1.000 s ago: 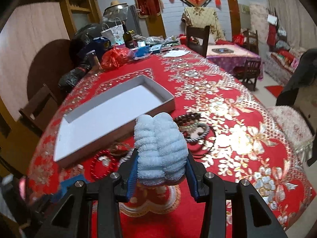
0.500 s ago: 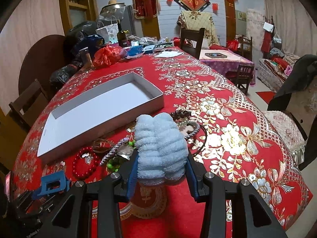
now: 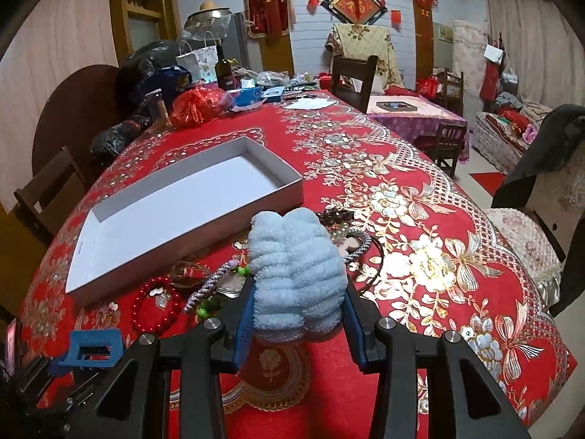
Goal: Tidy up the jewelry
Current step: 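Carry the blue clip and the scrunchie toward the white box with both grippers, then lower the clip and scrunchie into the white box and open both grippers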
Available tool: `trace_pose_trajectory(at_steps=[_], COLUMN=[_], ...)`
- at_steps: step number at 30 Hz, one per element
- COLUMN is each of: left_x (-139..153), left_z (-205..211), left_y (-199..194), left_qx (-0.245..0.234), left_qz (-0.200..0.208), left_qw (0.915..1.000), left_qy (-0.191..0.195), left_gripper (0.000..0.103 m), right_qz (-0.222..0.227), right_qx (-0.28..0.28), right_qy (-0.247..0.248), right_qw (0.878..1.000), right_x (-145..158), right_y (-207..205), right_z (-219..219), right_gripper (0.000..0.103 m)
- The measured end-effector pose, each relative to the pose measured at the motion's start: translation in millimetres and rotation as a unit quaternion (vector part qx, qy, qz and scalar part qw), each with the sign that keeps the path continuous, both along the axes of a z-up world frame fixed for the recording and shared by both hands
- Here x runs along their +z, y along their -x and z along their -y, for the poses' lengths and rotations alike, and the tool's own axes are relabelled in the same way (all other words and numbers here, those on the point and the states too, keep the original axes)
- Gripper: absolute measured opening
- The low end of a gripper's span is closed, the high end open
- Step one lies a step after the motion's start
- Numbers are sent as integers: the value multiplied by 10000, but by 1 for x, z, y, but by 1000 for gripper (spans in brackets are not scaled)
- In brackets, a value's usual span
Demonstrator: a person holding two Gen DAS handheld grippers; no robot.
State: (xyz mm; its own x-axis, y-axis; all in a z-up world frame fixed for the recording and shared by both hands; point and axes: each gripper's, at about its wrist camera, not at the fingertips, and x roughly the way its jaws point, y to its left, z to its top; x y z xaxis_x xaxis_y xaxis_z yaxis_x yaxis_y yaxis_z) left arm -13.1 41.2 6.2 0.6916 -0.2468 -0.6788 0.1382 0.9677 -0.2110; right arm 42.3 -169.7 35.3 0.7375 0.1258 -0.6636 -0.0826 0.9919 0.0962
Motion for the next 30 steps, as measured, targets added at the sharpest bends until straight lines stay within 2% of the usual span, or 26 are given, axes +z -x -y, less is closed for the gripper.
trace_pose_trajectory(at_steps=[10, 18, 24, 30], left_x=[26, 33, 36, 37], left_z=[-19, -30, -46, -63], left_y=[-16, -30, -51, -77], left_qx=[375, 577, 760, 1012], left_qz=[170, 204, 281, 388], left_qw=[9990, 9980, 9965, 9940], left_qy=[148, 154, 180, 137], left_gripper=[59, 59, 59, 59], right_qz=[125, 182, 216, 207], right_qx=[180, 400, 538, 869], right_qy=[-7, -45, -47, -191], right_qw=[9998, 9990, 9983, 9958], right_x=[5, 7, 12, 18], right_y=[-2, -10, -27, -57], right_z=[-9, -17, -25, -51], right_gripper=[41, 41, 41, 41])
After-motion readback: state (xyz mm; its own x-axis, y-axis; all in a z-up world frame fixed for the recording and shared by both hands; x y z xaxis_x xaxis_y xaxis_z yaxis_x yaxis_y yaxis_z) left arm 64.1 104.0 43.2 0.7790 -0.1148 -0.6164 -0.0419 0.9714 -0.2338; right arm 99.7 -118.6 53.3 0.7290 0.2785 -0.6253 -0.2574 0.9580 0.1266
